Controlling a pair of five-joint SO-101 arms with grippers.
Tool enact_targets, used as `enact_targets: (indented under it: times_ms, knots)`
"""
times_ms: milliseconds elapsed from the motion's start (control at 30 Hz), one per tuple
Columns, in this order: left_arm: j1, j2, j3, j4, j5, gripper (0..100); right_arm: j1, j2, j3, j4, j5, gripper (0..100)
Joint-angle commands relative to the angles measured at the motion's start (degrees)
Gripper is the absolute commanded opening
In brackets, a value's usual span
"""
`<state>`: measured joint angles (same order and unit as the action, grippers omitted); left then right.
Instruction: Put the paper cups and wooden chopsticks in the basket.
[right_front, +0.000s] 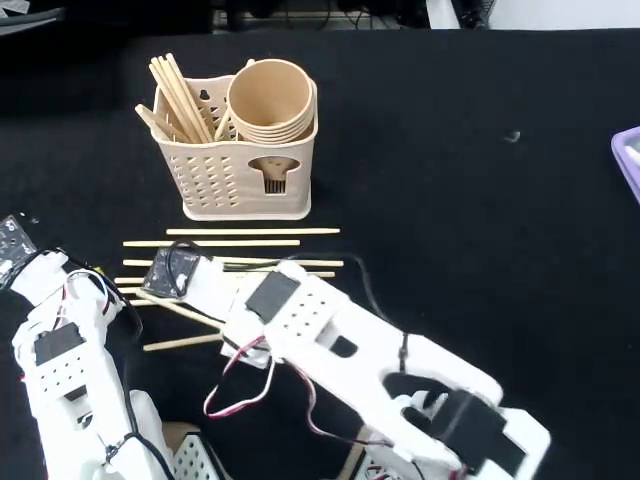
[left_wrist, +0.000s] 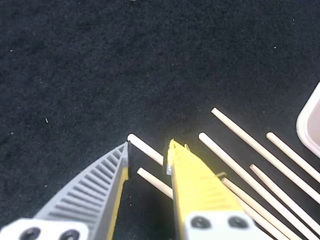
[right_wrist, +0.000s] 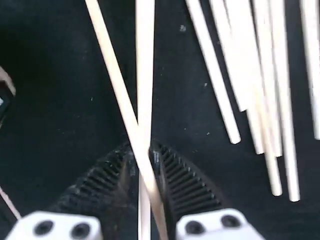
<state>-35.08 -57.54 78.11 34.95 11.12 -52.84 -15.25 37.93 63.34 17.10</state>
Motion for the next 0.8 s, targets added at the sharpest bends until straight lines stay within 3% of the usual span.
enact_targets:
  times_ms: [0,167,467,633,767]
  knots:
    - [-0.04,-1.05,-0.57,-0.97,0.18,14,-0.44,-3.65,-0.48,0.44,-0.18,1.1]
    - [-0.04,-1.05,-0.57,-0.97,0.18,14,0.97,-3.65,2.86,-1.93,-0.18,1.1]
    - [-0.04,-1.05,-0.57,-0.97,0.18,14,11.6,-4.0,9.71,-6.51,3.52,1.8]
    - [-0.04,-1.05,-0.57,-0.97,0.18,14,10.55,-3.74,7.96,-6.42,3.34,2.5]
    - [-0.04,-1.05,-0.57,-0.97,0.18,14,5.98,-3.65,7.78,-6.42,3.25,11.7]
